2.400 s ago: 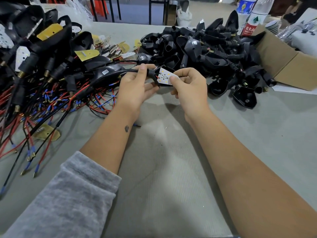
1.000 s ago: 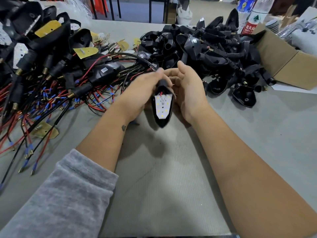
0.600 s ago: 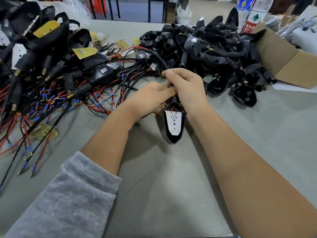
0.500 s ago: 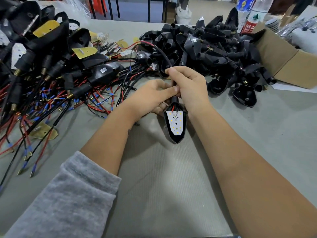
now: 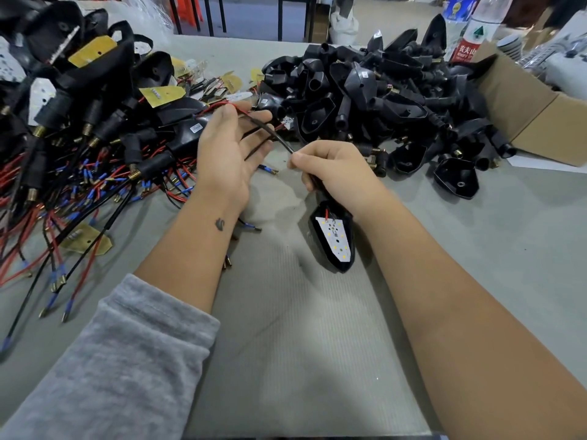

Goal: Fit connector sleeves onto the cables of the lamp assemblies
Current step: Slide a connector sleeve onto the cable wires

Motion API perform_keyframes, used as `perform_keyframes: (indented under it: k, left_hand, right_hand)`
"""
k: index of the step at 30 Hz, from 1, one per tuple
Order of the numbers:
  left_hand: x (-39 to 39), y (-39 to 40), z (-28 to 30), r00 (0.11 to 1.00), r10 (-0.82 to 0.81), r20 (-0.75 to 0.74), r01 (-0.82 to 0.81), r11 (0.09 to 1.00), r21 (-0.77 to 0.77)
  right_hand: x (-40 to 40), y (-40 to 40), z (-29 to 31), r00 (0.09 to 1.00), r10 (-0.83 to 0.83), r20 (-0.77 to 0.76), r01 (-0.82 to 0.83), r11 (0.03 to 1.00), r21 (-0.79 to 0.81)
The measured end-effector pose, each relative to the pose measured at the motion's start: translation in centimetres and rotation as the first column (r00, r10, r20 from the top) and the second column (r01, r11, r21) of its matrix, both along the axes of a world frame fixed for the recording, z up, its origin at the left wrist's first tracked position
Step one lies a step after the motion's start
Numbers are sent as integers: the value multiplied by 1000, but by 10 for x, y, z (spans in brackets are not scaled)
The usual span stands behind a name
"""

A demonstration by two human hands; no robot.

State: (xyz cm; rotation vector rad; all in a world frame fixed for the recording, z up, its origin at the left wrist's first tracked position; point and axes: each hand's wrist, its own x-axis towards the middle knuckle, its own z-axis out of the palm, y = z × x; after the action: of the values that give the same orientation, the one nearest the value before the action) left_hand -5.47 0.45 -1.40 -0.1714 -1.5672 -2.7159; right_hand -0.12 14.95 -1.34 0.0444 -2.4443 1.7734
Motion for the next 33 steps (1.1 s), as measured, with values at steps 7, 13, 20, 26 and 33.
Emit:
perform_keyframes:
  k: [7, 13, 20, 26, 33]
  left_hand:
    - [-6, 8, -2, 976, 179, 126, -186, 982, 40]
    - [-5, 10, 0, 976, 132, 173, -160, 973, 164]
    - [-4, 12, 0, 983, 102, 152, -96, 994, -46]
    - [0, 12, 0, 990, 83, 111, -64, 983, -170]
    - [3, 17, -2, 981, 194, 1, -194, 980, -51]
  right_hand:
    - [4, -6, 4, 986, 140, 95, -139, 990, -22]
    - [5, -5, 6, 982, 158, 105, -152, 986, -61]
    - [7, -9, 5, 985, 146, 95, -139, 987, -80]
    - [4, -8, 5, 996, 45, 76, -33, 986, -161]
    - [3, -10, 3, 996, 40, 85, -24, 983, -182]
